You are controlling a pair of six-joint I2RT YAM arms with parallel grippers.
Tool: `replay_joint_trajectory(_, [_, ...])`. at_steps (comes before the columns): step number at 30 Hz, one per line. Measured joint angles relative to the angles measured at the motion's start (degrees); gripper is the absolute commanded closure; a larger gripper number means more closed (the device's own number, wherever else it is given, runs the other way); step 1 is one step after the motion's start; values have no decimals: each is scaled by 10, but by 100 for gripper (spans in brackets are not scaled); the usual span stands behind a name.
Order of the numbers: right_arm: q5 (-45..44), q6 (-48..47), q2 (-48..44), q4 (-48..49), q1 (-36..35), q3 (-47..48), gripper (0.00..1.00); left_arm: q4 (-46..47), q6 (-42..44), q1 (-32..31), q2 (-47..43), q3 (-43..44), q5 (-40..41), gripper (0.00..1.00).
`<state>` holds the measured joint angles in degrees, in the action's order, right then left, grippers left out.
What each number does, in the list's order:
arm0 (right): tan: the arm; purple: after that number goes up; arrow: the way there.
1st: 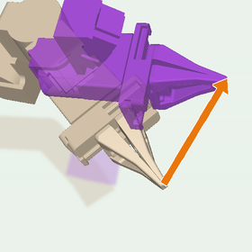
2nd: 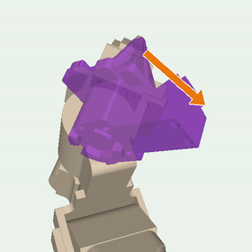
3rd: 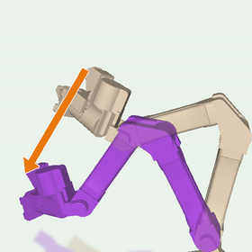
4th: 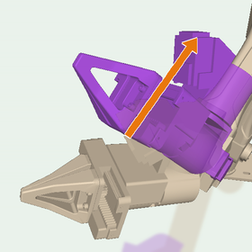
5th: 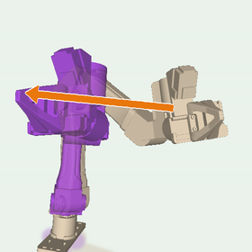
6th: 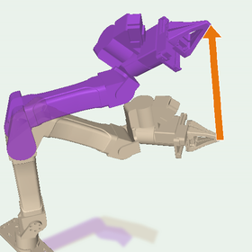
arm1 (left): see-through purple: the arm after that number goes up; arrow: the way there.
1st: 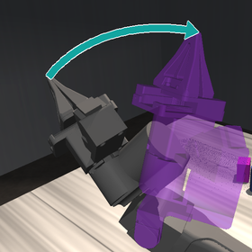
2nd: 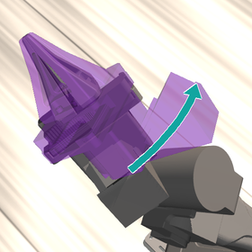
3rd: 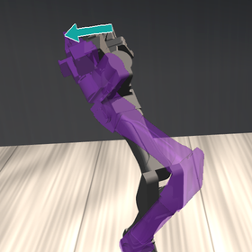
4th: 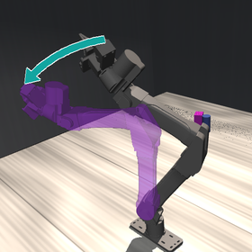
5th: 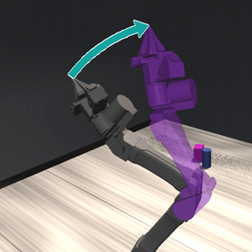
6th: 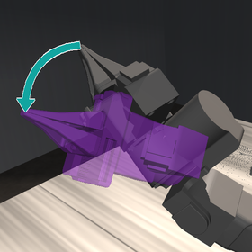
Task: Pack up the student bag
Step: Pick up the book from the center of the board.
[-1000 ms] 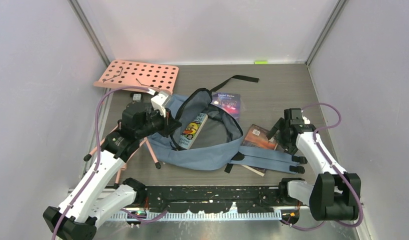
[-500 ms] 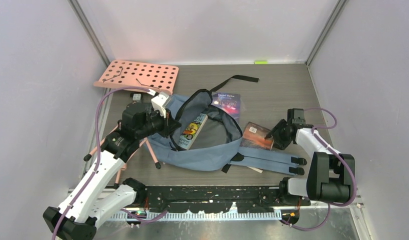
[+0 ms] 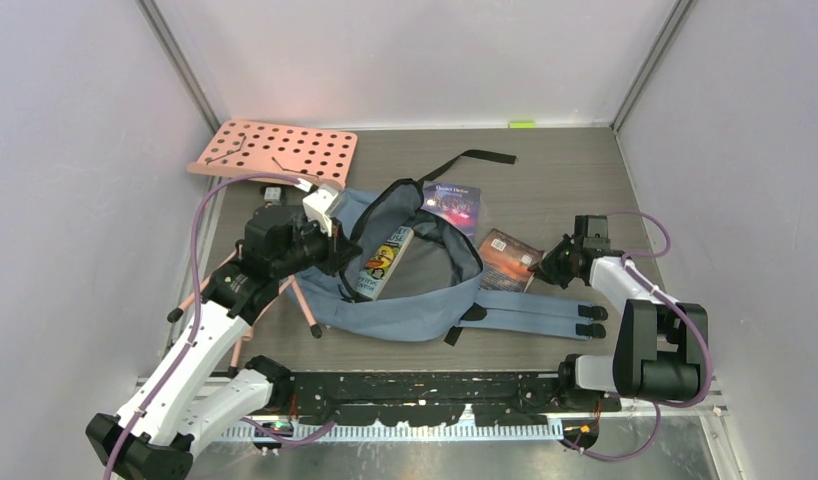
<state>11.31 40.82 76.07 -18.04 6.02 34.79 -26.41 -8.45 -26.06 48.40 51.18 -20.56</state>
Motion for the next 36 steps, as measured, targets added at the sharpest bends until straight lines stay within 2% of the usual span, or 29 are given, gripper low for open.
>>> replay_joint_trajectory(1, [-1, 0, -4, 2, 0, -2, 100, 0, 0, 0, 0, 0, 0, 100])
replay_joint_trajectory(2, [-3, 0, -8, 4, 0, -5, 100, 0, 0, 0, 0, 0, 0, 96])
replay_joint_trajectory(5, [-13, 1, -29, 9, -2, -16, 100, 0, 2, 0, 0, 0, -2, 62])
replay_joint_trajectory(7, [-21, 0, -46, 7, -2, -21, 100, 3, 4, 0, 2, 0, -7, 44])
replay_joint_trajectory(9, [-30, -2, -70, 1, -2, -26, 100, 10, -3, 0, 7, 1, -12, 35])
replay_joint_trajectory(11, [-37, -4, -90, -6, -2, -27, 100, 14, -9, 0, 20, 8, -17, 30])
replay_joint_trajectory(17, [-51, -33, -140, -9, -2, -27, 99, 61, -48, -11, 52, 33, -21, 27])
replay_joint_trajectory(21, [-57, -49, -160, -9, -2, -26, 99, 116, -82, -65, 90, 42, -15, 24])
replay_joint_trajectory(27, [-59, -57, -165, -2, -2, -26, 99, 182, -120, -162, 254, 113, -19, 24])
replay_joint_trajectory(34, [-53, -57, -165, 28, -2, -30, 99, 255, -160, -196, 493, 253, -77, 24])
replay_joint_trajectory(36, [-51, -56, -165, 36, -2, -33, 99, 276, -169, -201, 537, 273, -95, 24])
